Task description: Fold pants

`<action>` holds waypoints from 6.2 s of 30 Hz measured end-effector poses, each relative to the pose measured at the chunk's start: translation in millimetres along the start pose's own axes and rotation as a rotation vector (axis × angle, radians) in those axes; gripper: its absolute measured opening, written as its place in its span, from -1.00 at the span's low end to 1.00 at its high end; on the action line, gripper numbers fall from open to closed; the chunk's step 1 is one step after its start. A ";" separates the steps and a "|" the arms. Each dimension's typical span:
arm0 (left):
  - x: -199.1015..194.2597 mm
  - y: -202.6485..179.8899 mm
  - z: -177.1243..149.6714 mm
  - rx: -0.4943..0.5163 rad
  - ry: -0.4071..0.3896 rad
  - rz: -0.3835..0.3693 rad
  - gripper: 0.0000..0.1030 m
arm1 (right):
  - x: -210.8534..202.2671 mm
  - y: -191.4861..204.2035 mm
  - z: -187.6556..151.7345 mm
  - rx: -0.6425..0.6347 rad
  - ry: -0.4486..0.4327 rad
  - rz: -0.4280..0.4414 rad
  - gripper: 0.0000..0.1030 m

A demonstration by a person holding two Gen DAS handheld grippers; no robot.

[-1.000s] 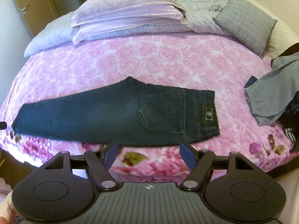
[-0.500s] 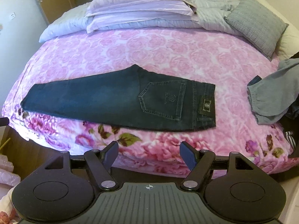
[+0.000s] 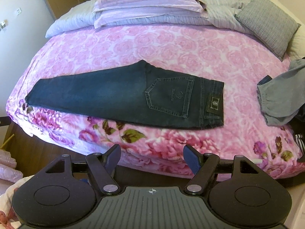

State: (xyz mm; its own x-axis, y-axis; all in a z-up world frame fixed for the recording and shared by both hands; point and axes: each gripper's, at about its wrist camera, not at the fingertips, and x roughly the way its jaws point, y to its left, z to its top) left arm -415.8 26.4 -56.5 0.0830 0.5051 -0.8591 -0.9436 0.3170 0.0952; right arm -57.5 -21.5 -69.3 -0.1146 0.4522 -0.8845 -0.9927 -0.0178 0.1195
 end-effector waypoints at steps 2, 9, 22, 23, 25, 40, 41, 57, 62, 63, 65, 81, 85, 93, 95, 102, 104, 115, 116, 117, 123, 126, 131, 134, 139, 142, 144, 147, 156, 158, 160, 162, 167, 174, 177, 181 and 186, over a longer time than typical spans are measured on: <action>0.1 -2.3 1.2 0.001 -0.002 0.000 0.33 | 0.6 -0.7 0.9 0.000 -0.002 0.001 0.35; 2.7 -9.0 7.1 -0.005 -0.011 0.003 0.34 | 4.1 -4.2 6.1 -0.008 -0.006 0.007 0.35; 30.5 29.9 19.6 -0.101 0.008 -0.019 0.36 | 27.2 2.3 27.7 -0.001 0.010 0.002 0.35; 35.0 40.0 21.7 -0.123 0.010 -0.022 0.36 | 31.8 5.6 32.5 0.002 0.012 0.000 0.35; 48.0 67.5 27.0 -0.187 0.017 -0.040 0.36 | 41.0 12.0 41.6 0.008 0.017 -0.007 0.35; 230.0 300.0 29.3 -0.681 0.018 -0.103 0.04 | 155.8 74.6 132.8 0.156 0.047 -0.100 0.35; 245.2 311.8 27.4 -0.702 0.017 -0.100 0.04 | 166.1 76.0 136.1 0.167 0.047 -0.114 0.35; 379.3 416.6 -24.6 -1.065 -0.116 -0.113 -0.08 | 263.2 81.2 125.1 0.277 0.116 -0.249 0.35; 389.6 426.9 -26.9 -1.121 -0.195 -0.146 -0.18 | 277.2 90.0 120.8 0.283 0.129 -0.244 0.35; 392.4 429.1 -26.5 -1.133 -0.206 -0.156 -0.18 | 279.4 92.1 120.8 0.278 0.129 -0.242 0.35; 395.1 429.0 -23.5 -1.122 -0.216 -0.155 -0.20 | 283.0 95.7 120.6 0.268 0.127 -0.240 0.35; 368.4 383.2 32.8 -0.722 -0.230 0.080 -0.91 | 280.2 58.0 99.7 0.296 0.110 -0.259 0.35; 327.4 307.1 76.1 -0.347 -0.355 0.091 -0.91 | 271.0 35.1 91.7 0.315 0.090 -0.273 0.35; 270.5 110.2 84.1 0.055 -0.500 -0.311 -0.91 | 247.5 -16.7 71.7 0.430 0.046 -0.283 0.35; 291.8 63.6 64.7 0.104 -0.393 -0.421 -0.73 | 244.4 -23.3 67.5 0.441 0.041 -0.281 0.35; 339.9 13.8 9.4 0.122 -0.083 -0.477 -0.52 | 243.1 -36.5 50.5 0.469 0.012 -0.223 0.35; 329.7 29.8 10.6 0.078 -0.081 -0.480 -0.45 | 245.3 -30.8 48.0 0.478 -0.034 -0.136 0.35; 310.1 125.4 44.0 -0.077 -0.126 -0.295 -0.45 | 338.1 82.0 90.6 0.391 -0.096 0.426 0.34; 309.0 131.9 44.7 -0.095 -0.127 -0.295 -0.45 | 346.8 90.4 96.5 0.354 -0.092 0.441 0.34; 310.0 137.8 46.2 -0.112 -0.130 -0.294 -0.45 | 355.7 98.8 103.5 0.309 -0.095 0.438 0.34; 320.8 172.6 51.6 -0.220 -0.123 -0.301 -0.45 | 401.8 116.4 133.5 0.186 -0.063 0.484 0.29; 331.0 191.4 50.0 -0.285 -0.111 -0.297 -0.45 | 416.9 123.4 133.6 0.141 -0.045 0.480 -0.33; 336.0 209.3 51.1 -0.339 -0.111 -0.307 -0.45 | 403.1 125.3 134.7 0.176 -0.079 0.500 -0.96; 332.5 210.3 54.4 -0.324 -0.121 -0.326 -0.44 | 356.4 123.1 132.8 0.176 -0.212 0.465 -0.96; 339.2 193.2 59.5 -0.277 -0.104 -0.348 -0.45 | 340.3 79.2 105.5 0.291 -0.137 0.248 -0.96; 348.4 173.7 63.7 -0.225 -0.083 -0.350 -0.46 | 361.2 57.1 89.9 0.379 -0.024 0.196 -0.96; 351.2 164.3 66.2 -0.189 -0.085 -0.354 -0.46 | 352.0 55.6 91.6 0.417 -0.057 0.221 -0.96; 355.0 155.4 68.3 -0.164 -0.076 -0.359 -0.46 | 339.3 61.3 95.2 0.381 -0.094 0.214 -0.96; 362.2 138.5 63.9 -0.111 -0.036 -0.341 -0.46 | 354.9 53.7 82.8 0.389 -0.080 0.165 -0.96; 362.5 138.0 61.3 -0.112 -0.034 -0.335 -0.46 | 355.7 51.6 81.8 0.404 -0.084 0.159 -0.96; 363.8 138.0 59.0 -0.112 -0.030 -0.330 -0.46 | 353.5 49.8 82.0 0.401 -0.084 0.153 -0.97; 366.5 137.4 58.0 -0.109 -0.021 -0.317 -0.46 | 357.5 50.2 80.9 0.404 -0.066 0.121 -0.96; 369.1 135.8 58.1 -0.088 0.007 -0.265 -0.46 | 367.8 46.4 87.0 0.438 -0.013 0.081 -0.82; 350.7 120.0 60.1 -0.031 -0.019 -0.300 -0.46 | 312.0 84.2 88.1 0.250 -0.150 -0.080 -0.49; 347.3 105.7 51.5 -0.003 -0.008 -0.329 -0.46 | 308.3 108.3 76.3 0.144 -0.117 -0.008 -0.53; 365.6 88.5 35.1 0.025 0.049 -0.306 -0.47 | 340.7 117.5 49.9 0.074 -0.026 -0.051 -0.55; 361.7 81.1 38.4 0.057 0.056 -0.276 -0.49 | 325.3 104.4 59.2 0.128 -0.057 -0.013 -0.55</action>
State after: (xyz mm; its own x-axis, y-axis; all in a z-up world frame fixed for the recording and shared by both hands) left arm -450.0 265.6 -340.2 0.3150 0.3490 -0.8826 -0.8682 0.4817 -0.1194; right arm -196.2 176.5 -317.9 -0.0958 0.5014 -0.8599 -0.9807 0.1002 0.1677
